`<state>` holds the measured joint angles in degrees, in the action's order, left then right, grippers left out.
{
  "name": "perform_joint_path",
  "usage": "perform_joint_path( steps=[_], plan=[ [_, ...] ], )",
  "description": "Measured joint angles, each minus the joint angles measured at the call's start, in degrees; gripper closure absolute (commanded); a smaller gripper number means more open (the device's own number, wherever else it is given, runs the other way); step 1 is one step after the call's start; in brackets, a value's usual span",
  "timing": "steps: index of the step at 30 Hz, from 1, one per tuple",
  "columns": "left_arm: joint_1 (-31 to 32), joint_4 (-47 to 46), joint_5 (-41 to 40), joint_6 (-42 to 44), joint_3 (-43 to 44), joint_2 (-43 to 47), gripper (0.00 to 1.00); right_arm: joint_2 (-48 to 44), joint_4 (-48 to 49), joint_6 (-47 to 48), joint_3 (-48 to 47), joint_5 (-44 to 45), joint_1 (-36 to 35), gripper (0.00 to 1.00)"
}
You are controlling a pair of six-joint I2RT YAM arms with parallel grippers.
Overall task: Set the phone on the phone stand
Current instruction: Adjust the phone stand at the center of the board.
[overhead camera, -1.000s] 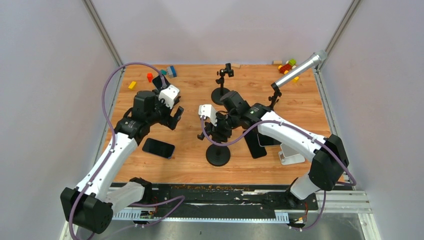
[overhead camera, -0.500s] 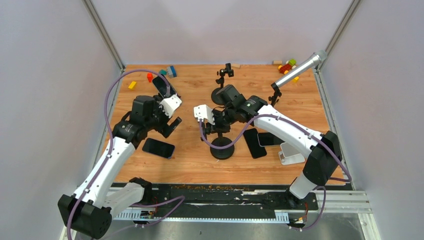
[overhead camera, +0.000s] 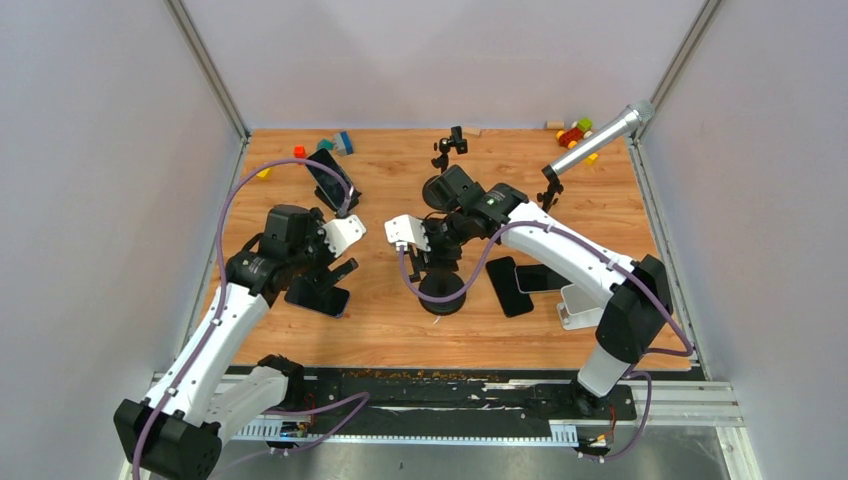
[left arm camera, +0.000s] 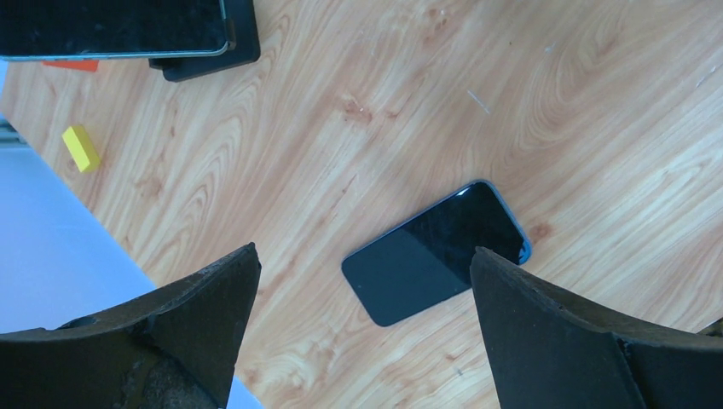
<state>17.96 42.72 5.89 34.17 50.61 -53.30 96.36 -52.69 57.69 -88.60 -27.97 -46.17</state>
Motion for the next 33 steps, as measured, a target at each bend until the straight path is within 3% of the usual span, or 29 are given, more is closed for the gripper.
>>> perform_joint_path(
  steps=[3,6,15,20,27,33],
  plan=[
    [0.0,0.44,-0.02,3.85,-0.35,-0.59,0.0,-0.02,-0.2,-0.35,0.02,0.17,0.15,0.09],
    [0.0,1.16,0.04,9.03,-1.7,-1.68,0.0,-0.35,-0.17,-0.92,0.28,0.17,0.24,0.0],
    [-0.04,4.31,1.44,31.17,-7.63,-5.62,0.0,-9.31,0.35,-4.42,5.03,-1.97,0.68,0.0],
    [-1.25,5.38,1.73,41.81,-8.5,-13.07,0.0,-14.64,1.77,-6.62,9.4,-2.67,1.05,0.01],
    [-6.62,6.84,3.15,51.23,-5.81,-25.68,0.0,-18.93,3.67,-8.41,15.34,-2.95,2.12,0.01],
    [-8.37,6.32,3.96,56.3,-5.64,-28.0,0.0,-19.8,4.31,-8.98,16.59,-3.26,2.89,0.02]
  ],
)
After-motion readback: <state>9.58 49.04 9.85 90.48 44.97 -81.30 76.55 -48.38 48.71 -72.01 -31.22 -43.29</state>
